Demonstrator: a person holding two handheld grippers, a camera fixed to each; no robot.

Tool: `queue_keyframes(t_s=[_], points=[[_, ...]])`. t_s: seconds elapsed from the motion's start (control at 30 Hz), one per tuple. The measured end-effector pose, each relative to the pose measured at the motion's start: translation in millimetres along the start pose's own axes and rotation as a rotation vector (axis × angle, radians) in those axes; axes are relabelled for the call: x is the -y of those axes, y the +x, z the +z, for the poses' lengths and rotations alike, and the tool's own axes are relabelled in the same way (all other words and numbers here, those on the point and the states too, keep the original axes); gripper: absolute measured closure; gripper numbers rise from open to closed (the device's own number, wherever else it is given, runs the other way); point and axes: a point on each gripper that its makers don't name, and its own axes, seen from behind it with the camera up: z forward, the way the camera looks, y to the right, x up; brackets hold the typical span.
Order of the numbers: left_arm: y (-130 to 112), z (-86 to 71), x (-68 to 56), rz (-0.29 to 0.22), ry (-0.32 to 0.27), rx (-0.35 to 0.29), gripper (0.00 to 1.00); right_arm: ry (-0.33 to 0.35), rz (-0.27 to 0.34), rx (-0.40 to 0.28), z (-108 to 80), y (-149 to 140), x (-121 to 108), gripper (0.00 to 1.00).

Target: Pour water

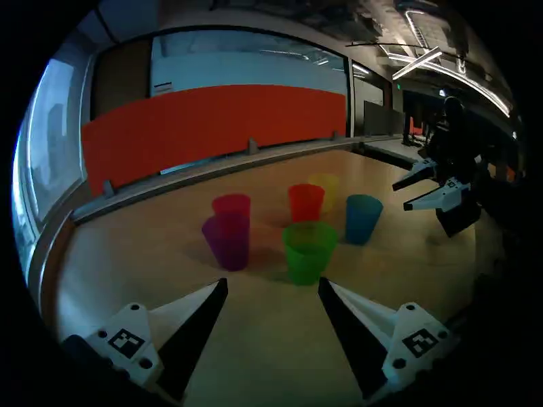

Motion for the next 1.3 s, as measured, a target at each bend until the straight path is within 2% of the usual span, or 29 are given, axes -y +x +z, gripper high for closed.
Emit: queue_keyframes(t_s=[0.37,0.77,1.0,1.3], points=[[20.5,-17.3,39.1,-0.064,0.169,-0.102,0.00,-0.141,0.044,-0.135,-18.3,31.7,-20.9,0.00],[56.7,-29.2,65.5,-0.094,0.309,-0.244,0.01,-0.344,0.085,-0.281,-29.2,66.9,-59.7,0.00],[72.2,-37.6,72.4,-0.101,0.371,-0.304,0.01,-0.460,0.118,-0.376,-33.6,88.6,-81.1,0.00],[96.6,-45.8,73.6,-0.109,0.407,-0.392,0.01,-0.565,0.154,-0.483,-47.8,112.6,-98.4,0.00]])
